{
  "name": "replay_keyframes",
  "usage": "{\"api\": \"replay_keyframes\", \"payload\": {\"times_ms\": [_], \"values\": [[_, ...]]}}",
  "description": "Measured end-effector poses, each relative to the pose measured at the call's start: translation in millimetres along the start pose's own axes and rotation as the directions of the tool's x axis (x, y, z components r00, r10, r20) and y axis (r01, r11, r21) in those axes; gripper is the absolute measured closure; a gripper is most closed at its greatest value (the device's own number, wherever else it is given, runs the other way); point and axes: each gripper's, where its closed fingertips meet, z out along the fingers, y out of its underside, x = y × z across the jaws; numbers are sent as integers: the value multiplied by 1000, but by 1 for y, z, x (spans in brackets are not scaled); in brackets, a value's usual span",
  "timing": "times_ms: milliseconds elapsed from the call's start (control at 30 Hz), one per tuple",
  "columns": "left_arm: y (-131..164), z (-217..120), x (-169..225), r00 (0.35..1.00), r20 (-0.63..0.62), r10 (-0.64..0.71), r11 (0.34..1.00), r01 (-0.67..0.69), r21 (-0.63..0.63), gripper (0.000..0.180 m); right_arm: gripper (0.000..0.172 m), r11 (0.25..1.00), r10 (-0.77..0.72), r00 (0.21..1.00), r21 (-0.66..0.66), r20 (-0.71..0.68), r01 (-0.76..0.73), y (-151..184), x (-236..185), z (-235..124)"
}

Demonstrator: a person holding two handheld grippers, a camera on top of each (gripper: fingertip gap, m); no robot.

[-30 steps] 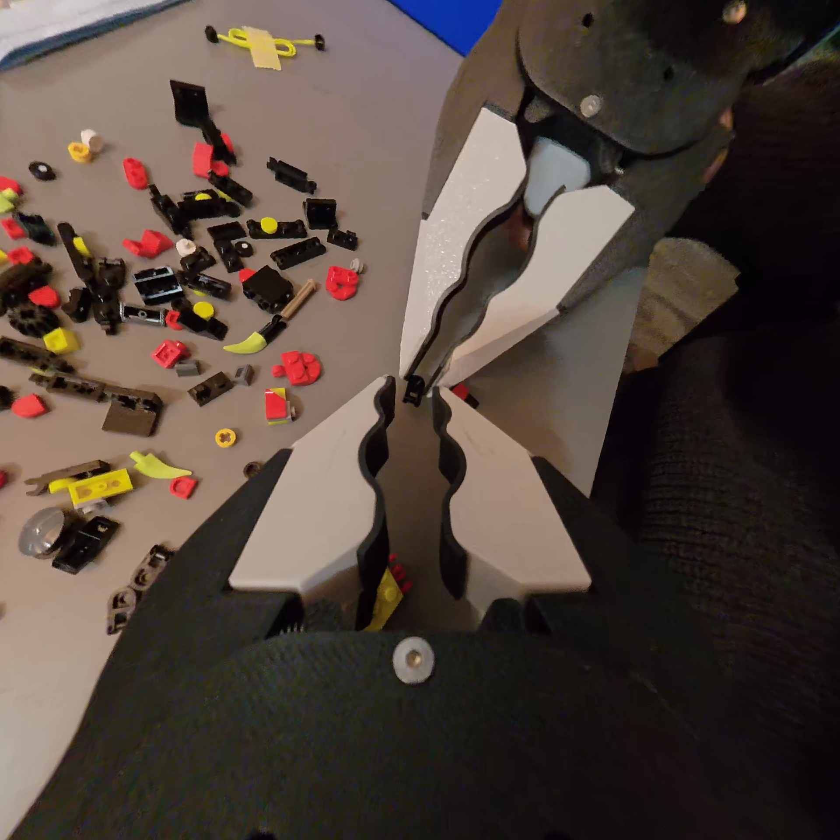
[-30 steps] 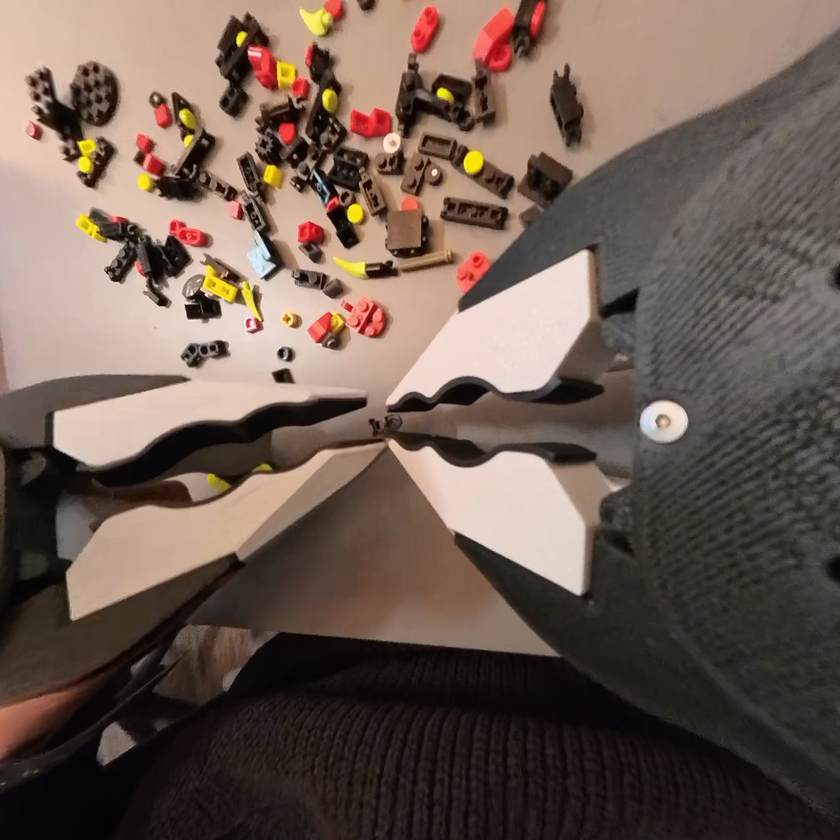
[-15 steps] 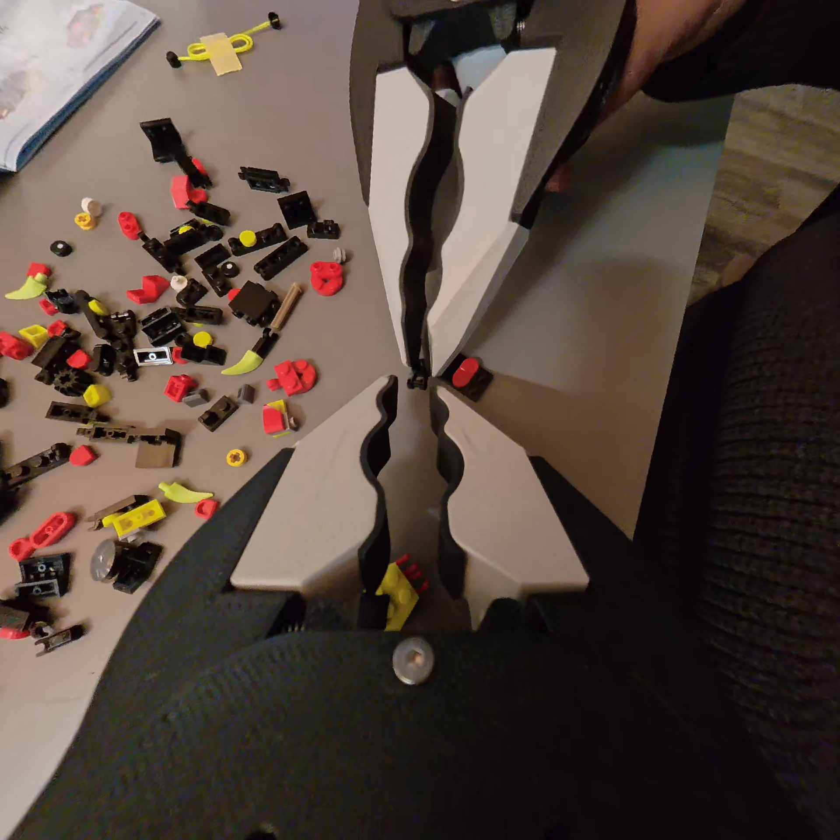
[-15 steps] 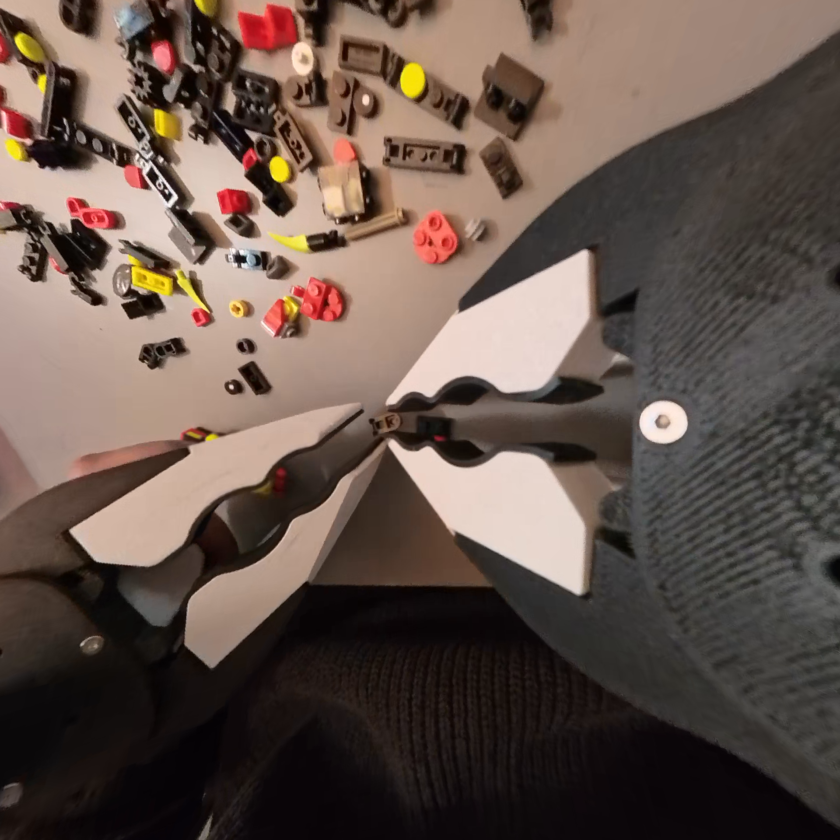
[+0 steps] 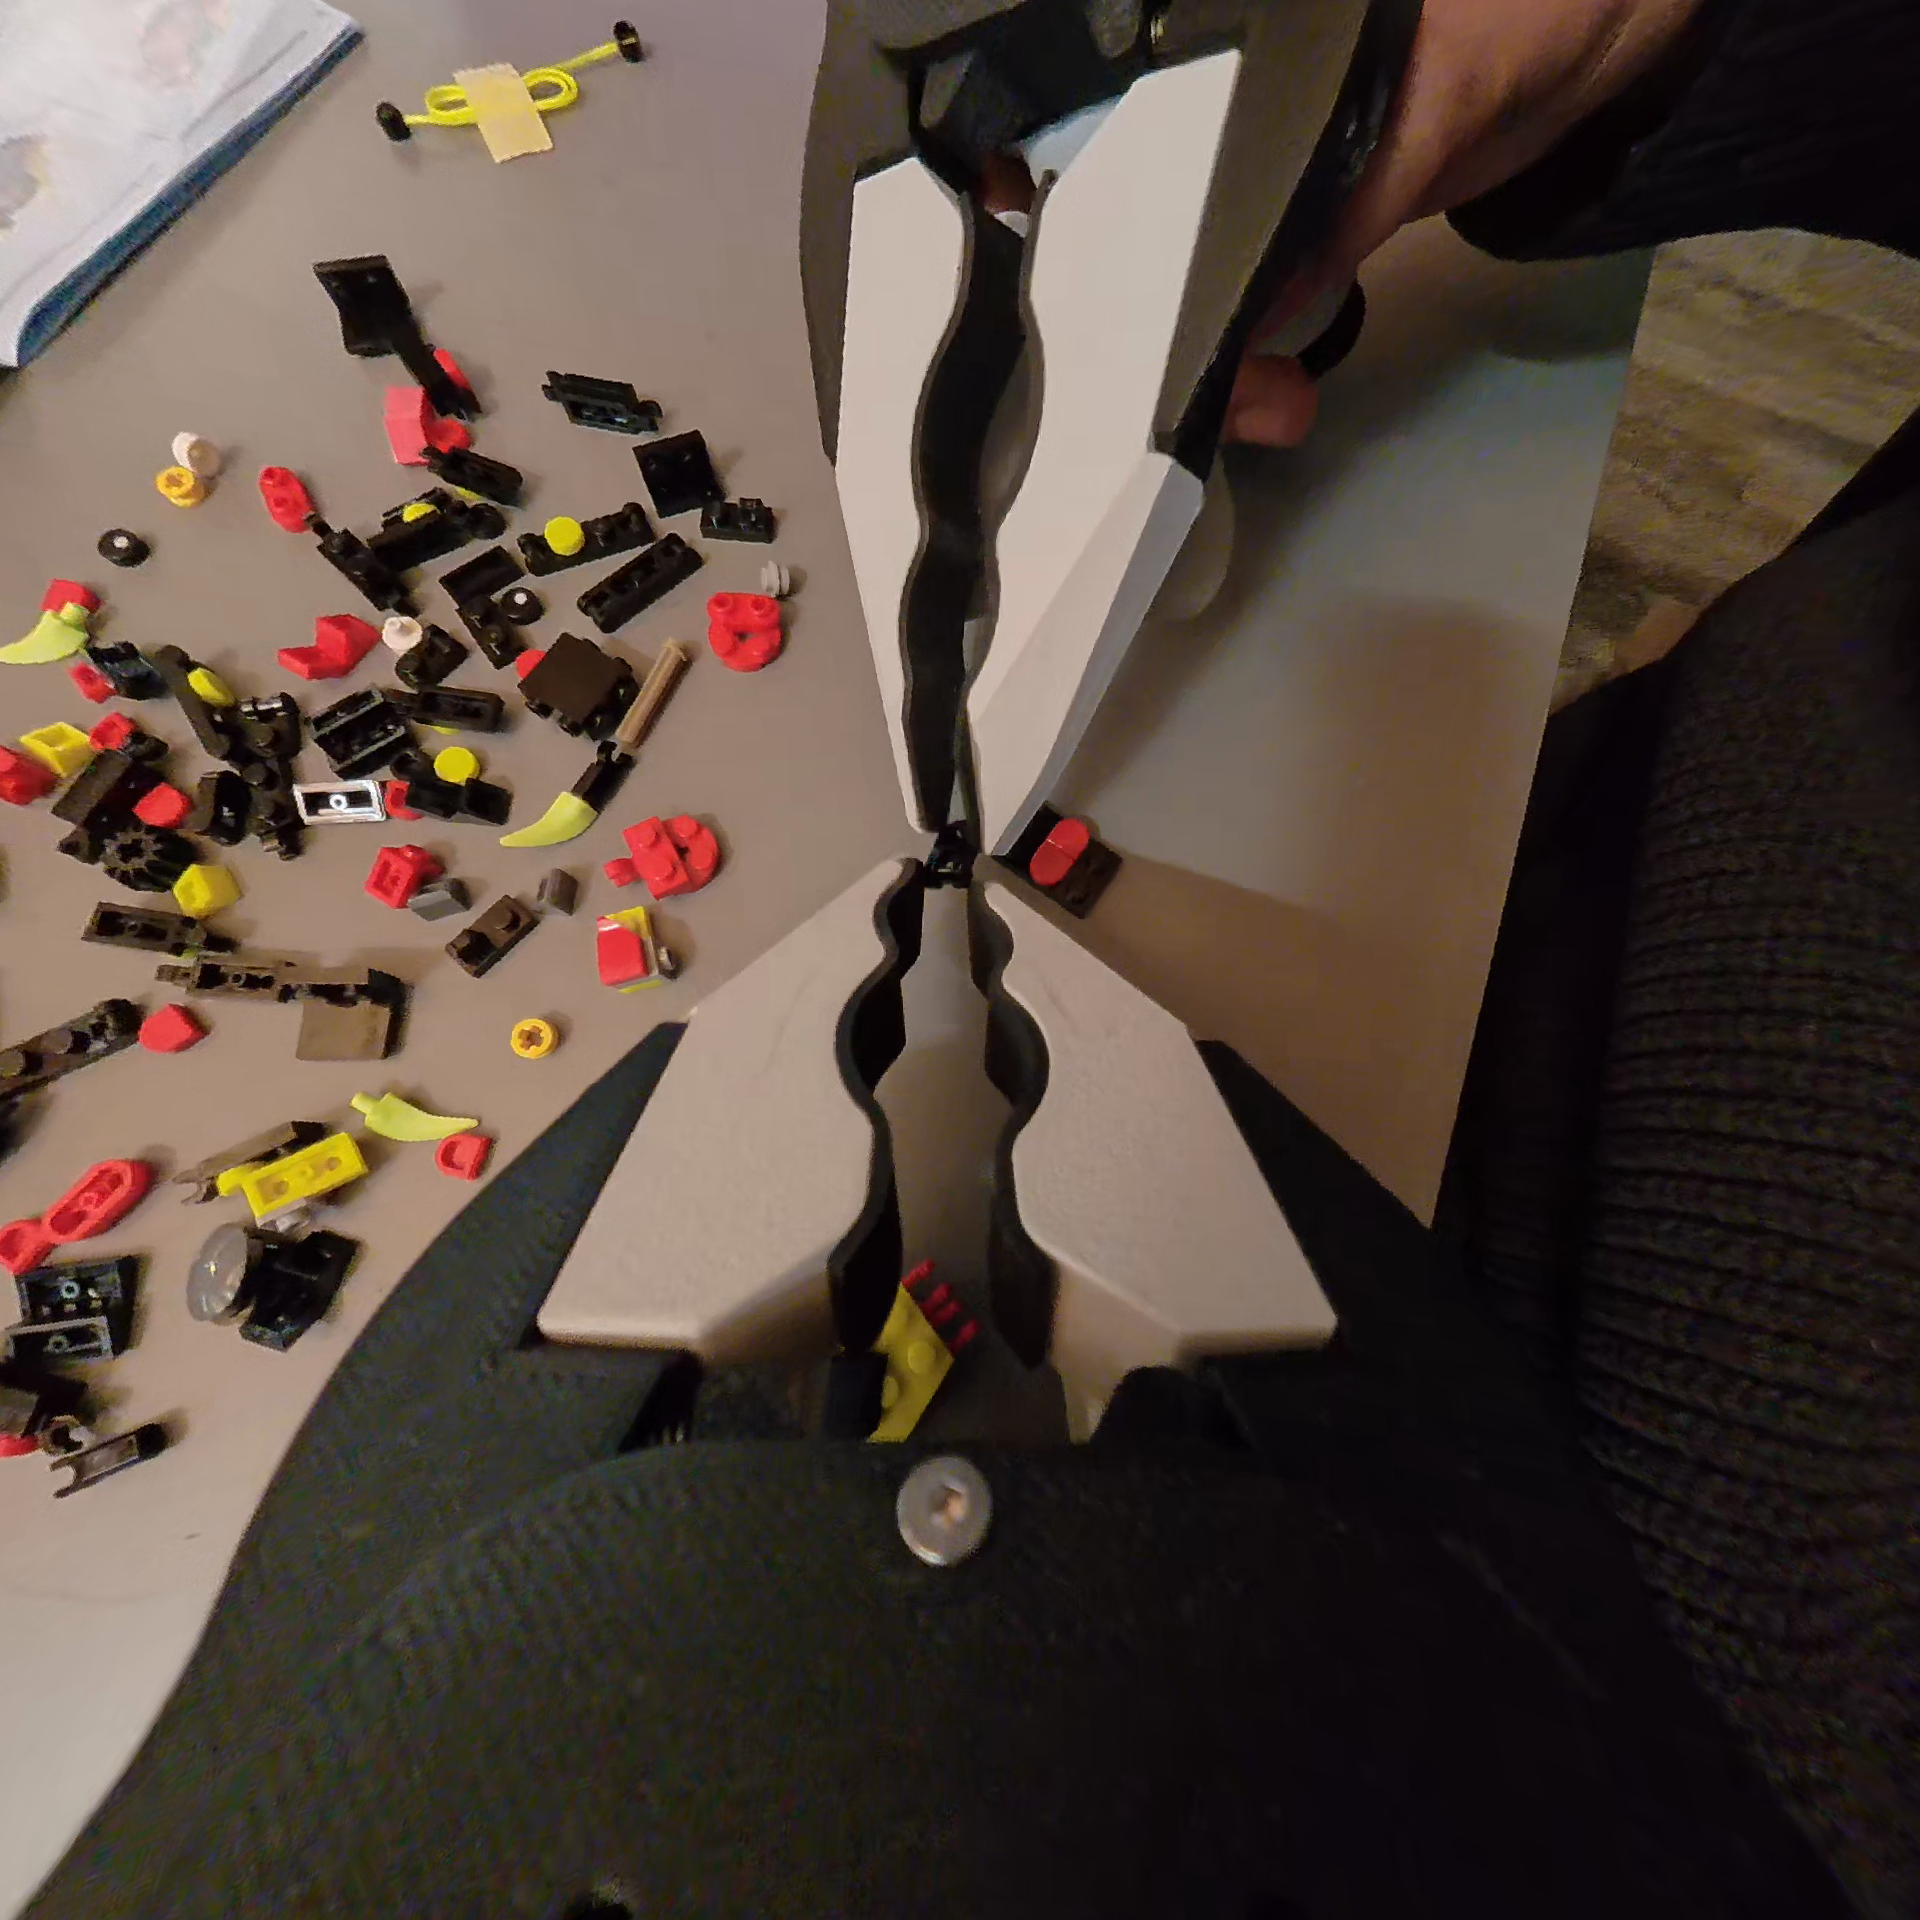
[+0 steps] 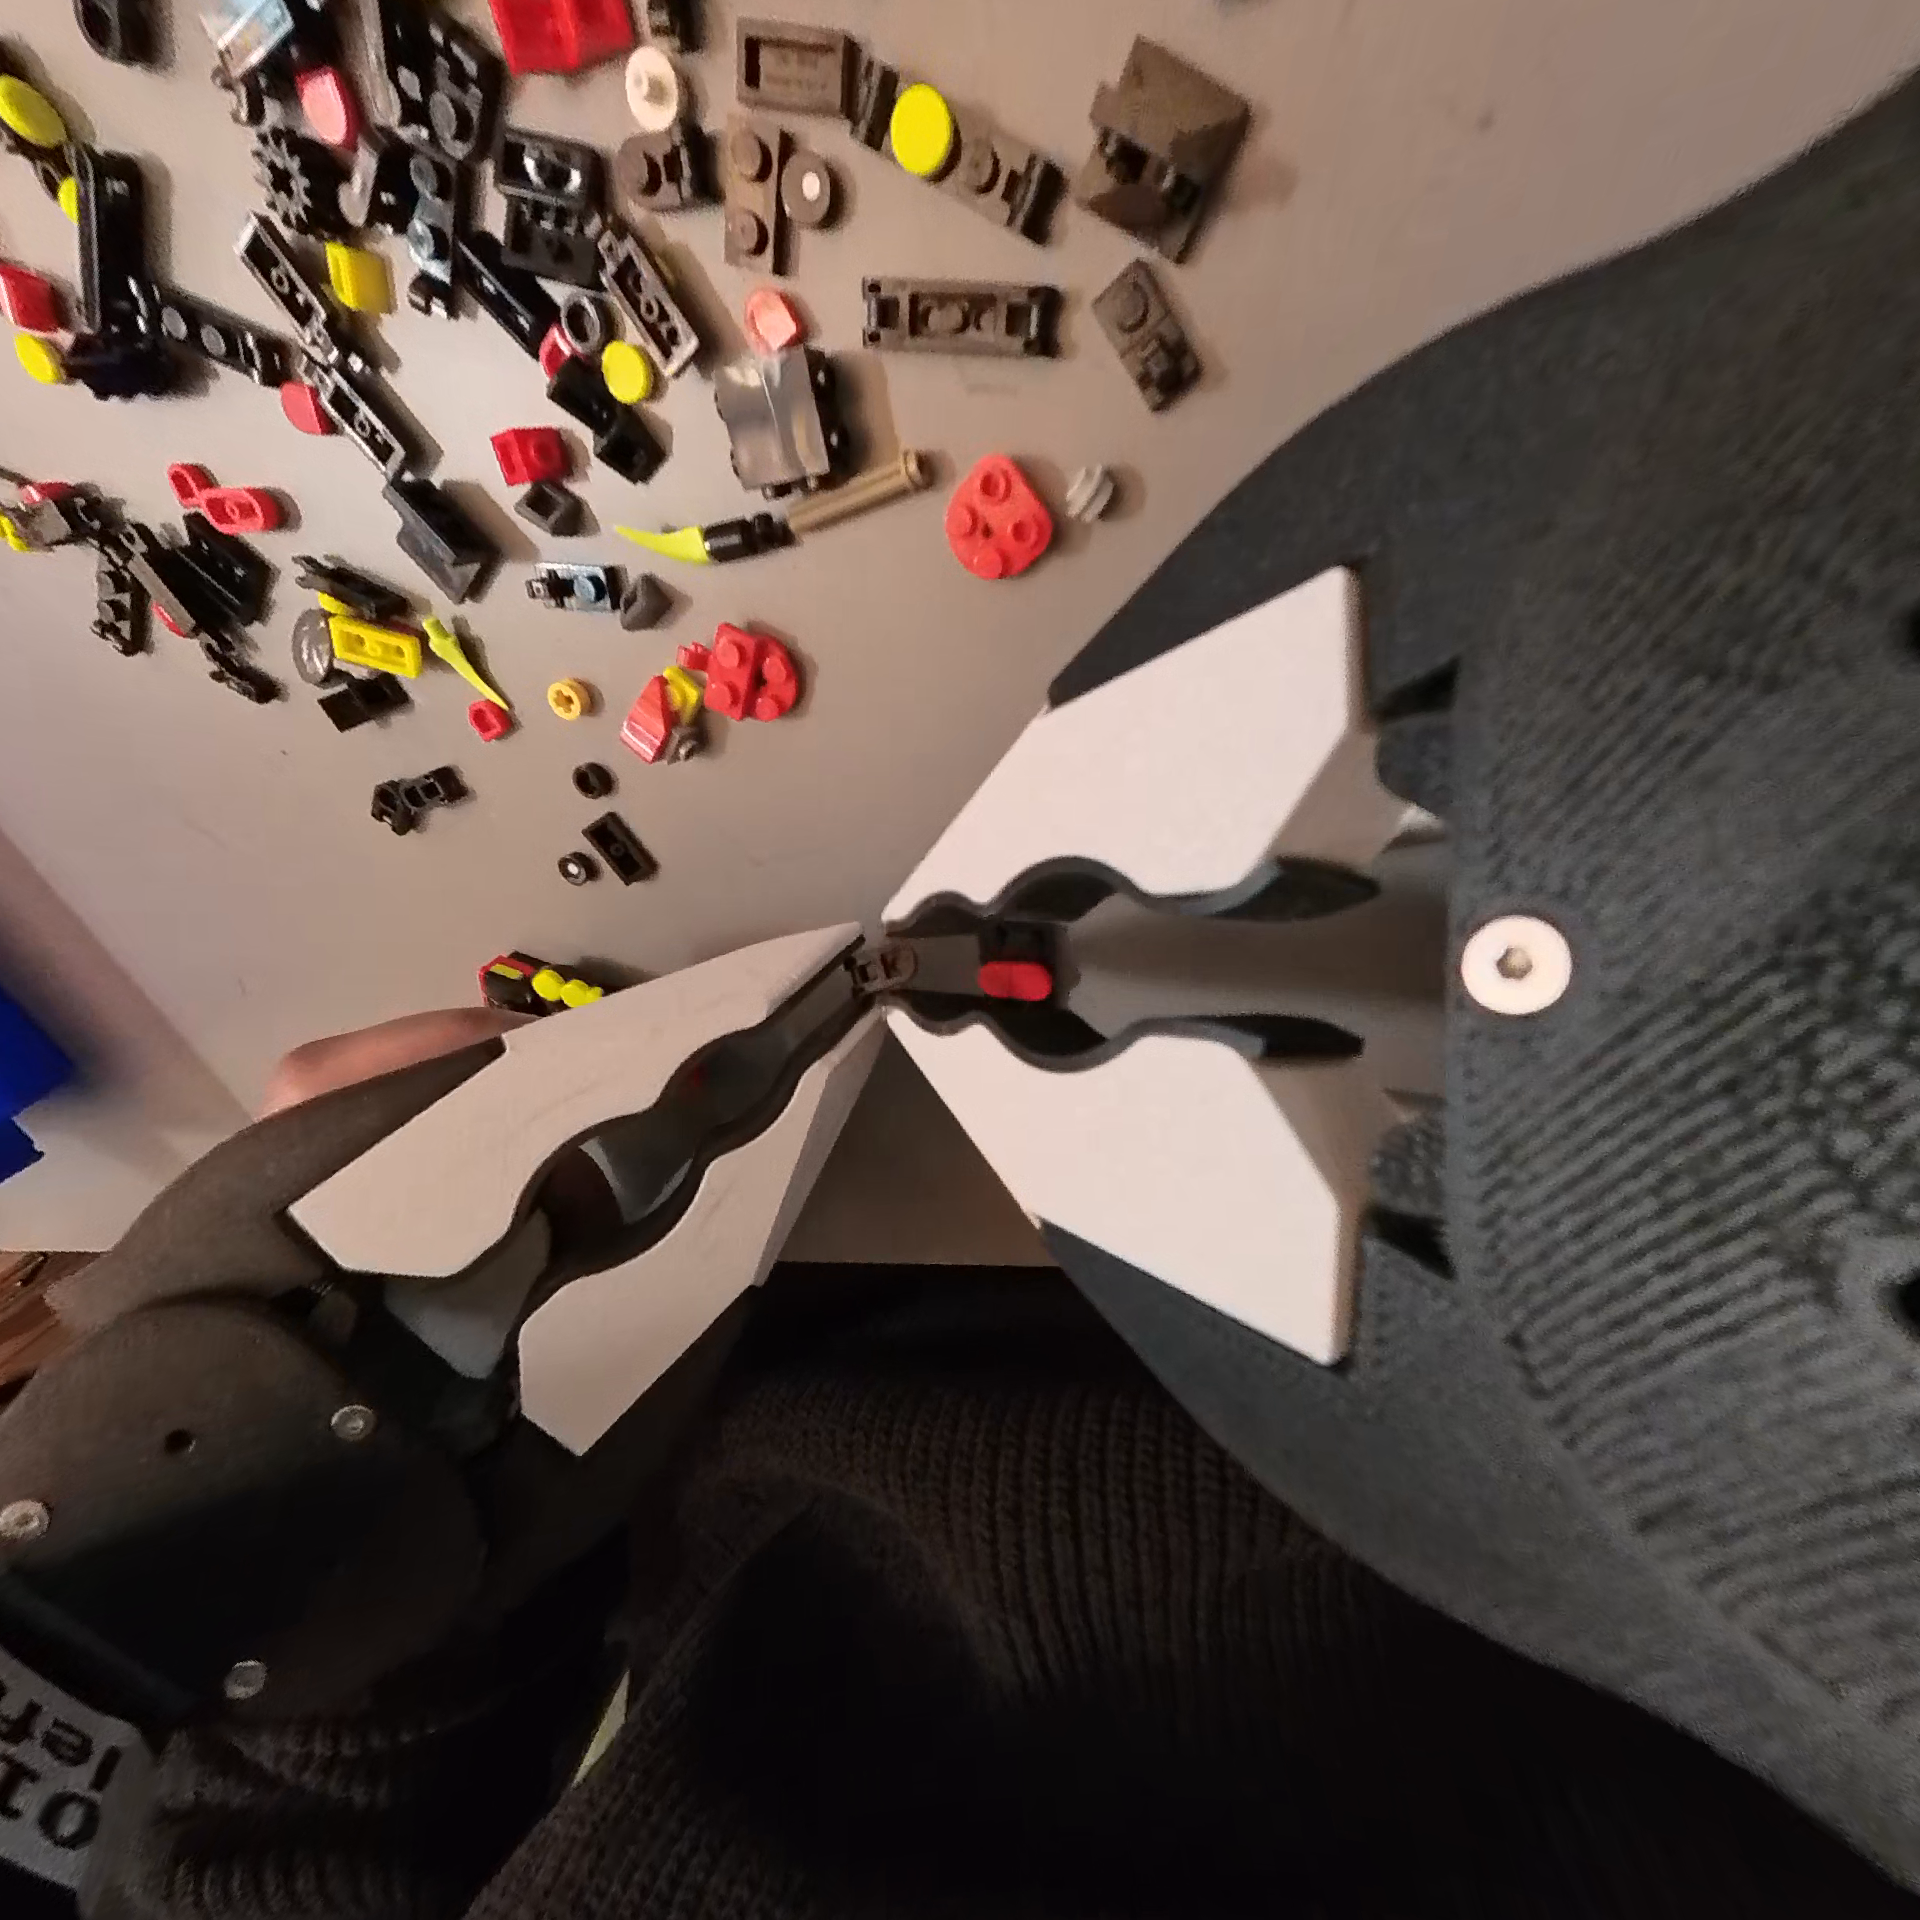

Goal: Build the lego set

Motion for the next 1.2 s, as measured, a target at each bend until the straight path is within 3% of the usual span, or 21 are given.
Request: {"api": "replay_keyframes", "payload": {"times_ms": [233,367,533,667,900,1200], "values": [[2,-1,-7,983,-46,-177,984,177,2,175,151,998,31,999,56,19,-32,-9,0,-5],[-5,-6,-12,938,-116,-326,941,334,49,175,151,992,-96,993,76,-73,101,-17,5,-10],[-21,-17,-13,800,-312,-513,818,565,103,174,155,910,-394,879,24,-269,415,-27,8,-17],[-29,-25,-14,677,-438,-592,716,691,99,174,160,866,-476,832,12,-286,500,-30,-1,-15],[-32,-27,-10,620,-498,-607,680,729,79,175,161,835,-506,807,61,-305,546,-38,-4,-18],[-32,-26,-5,605,-518,-605,683,728,52,173,167,831,-523,809,53,-267,554,-34,-9,-15]]}}
